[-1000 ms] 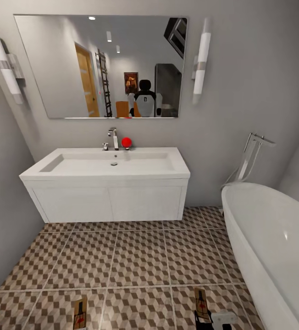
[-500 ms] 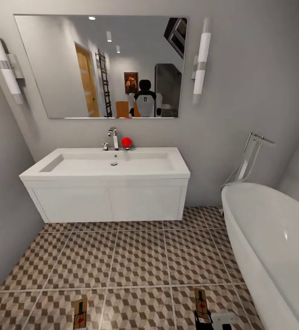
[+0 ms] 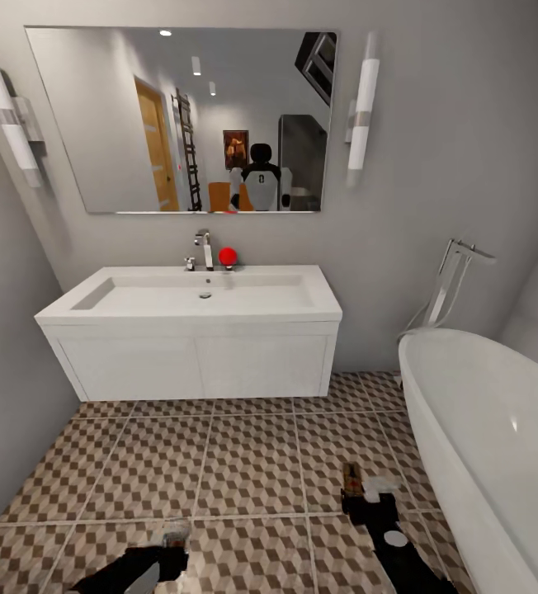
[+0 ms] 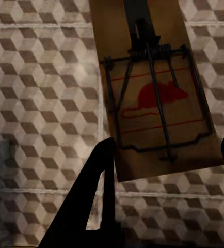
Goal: Take the four mousetraps from the cabinet in the bathroom and place them on the bathroom floor. Make sure all four end up on the same floor surface, and ensure that at least two of them are either under or directly next to the same bathroom sink.
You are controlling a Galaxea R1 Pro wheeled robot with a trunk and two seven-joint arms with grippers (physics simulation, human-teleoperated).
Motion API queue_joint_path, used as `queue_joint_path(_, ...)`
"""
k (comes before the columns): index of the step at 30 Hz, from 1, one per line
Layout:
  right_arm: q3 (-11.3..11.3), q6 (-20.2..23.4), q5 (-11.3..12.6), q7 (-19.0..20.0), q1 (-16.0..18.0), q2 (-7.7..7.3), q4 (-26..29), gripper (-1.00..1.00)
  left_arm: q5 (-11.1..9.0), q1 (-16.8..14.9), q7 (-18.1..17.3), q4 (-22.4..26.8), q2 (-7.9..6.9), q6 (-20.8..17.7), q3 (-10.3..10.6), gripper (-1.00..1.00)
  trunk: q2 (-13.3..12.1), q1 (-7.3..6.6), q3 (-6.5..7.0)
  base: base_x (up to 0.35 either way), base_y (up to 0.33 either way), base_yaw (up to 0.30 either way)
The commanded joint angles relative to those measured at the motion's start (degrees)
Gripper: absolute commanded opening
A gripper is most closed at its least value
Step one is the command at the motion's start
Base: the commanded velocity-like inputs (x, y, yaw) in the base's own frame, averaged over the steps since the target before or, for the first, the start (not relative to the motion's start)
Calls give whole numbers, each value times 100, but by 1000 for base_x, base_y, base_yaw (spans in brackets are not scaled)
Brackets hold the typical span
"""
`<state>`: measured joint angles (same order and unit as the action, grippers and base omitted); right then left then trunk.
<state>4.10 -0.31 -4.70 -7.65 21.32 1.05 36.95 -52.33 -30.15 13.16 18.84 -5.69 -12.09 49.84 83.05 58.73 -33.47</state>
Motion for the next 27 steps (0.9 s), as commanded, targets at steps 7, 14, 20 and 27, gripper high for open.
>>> queue_joint_path(7, 16, 1126, -35, -419, 1045, 446, 86, -100, -49, -1311, 645, 535, 77, -1620, 26, -100, 3, 0, -8, 0, 0, 0)
queue_joint_path(14, 26, 1579, -16, -751, 1513, 843, -353, -100, -49, -1811, 822, 363, 327, -2164, -59, -100, 3, 0, -8, 0, 0, 0)
queue_joint_path(20, 38, 878, -14, -765, 1540, 894, -799, -100, -49, -1831, 812, 118, 391, -1476, -44, -100, 3, 0, -8, 0, 0, 0)
queue_joint_path(27, 39, 709, -22, -773, 1542, 894, -856, -100, -49, -1837, 813, 136, 408, -1191, -46, -100, 3, 0, -8, 0, 0, 0)
